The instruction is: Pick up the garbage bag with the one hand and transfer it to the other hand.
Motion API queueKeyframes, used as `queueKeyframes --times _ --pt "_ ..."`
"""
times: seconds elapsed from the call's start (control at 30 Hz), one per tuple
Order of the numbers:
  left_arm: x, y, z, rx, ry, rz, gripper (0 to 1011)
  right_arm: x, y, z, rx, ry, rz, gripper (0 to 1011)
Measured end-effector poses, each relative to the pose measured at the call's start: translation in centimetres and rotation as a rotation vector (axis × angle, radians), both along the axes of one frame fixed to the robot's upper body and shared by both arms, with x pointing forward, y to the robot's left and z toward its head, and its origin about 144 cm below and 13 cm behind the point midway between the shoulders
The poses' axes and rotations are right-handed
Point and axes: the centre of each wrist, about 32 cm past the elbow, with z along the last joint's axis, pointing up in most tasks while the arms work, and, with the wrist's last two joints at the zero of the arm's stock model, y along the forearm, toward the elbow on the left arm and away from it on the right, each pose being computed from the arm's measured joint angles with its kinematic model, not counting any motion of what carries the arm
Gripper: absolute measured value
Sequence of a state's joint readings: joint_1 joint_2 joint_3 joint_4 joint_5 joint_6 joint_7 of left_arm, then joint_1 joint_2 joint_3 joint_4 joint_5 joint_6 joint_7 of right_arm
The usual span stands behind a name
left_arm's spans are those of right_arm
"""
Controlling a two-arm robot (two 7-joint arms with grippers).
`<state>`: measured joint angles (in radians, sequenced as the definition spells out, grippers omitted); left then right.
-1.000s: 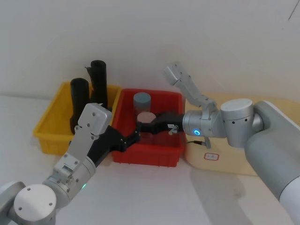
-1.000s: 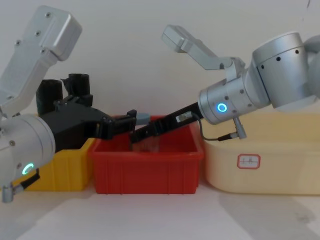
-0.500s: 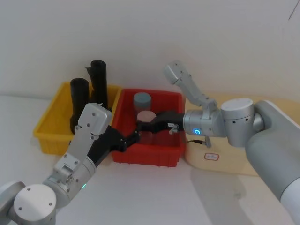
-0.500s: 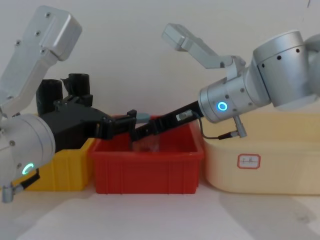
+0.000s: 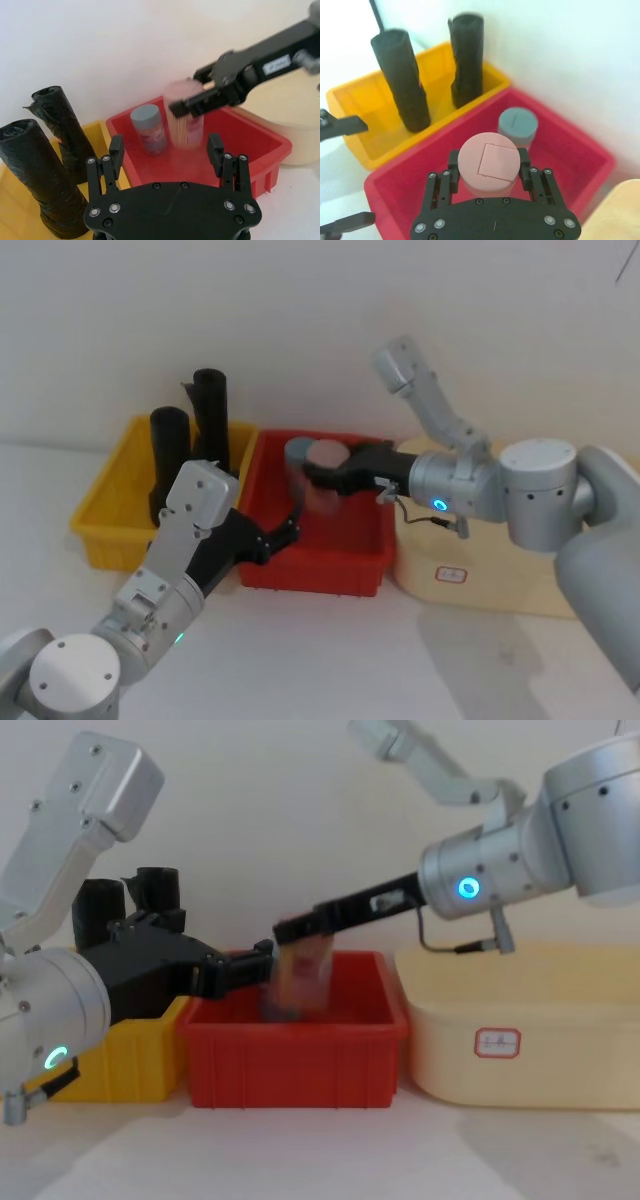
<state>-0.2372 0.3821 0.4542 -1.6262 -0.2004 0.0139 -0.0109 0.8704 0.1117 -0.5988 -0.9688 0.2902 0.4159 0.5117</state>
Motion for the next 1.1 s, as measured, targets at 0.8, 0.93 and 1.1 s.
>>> queueKeyframes --times 0.8,0.93,1.1 --pt "0.0 0.0 0.0 0.000 0.000 0.000 1001 -6.6 -5.2 2.9 0.044 -0.243 -0.290 664" --pt "0.0 0.0 0.0 0.000 0.000 0.000 1001 -7.7 -6.2 2.5 0.035 -0.254 -0.360 664" --pt "0.0 0.0 0.0 0.000 0.000 0.000 1001 -8.5 -7.4 1.9 0.024 -0.250 -0.434 664"
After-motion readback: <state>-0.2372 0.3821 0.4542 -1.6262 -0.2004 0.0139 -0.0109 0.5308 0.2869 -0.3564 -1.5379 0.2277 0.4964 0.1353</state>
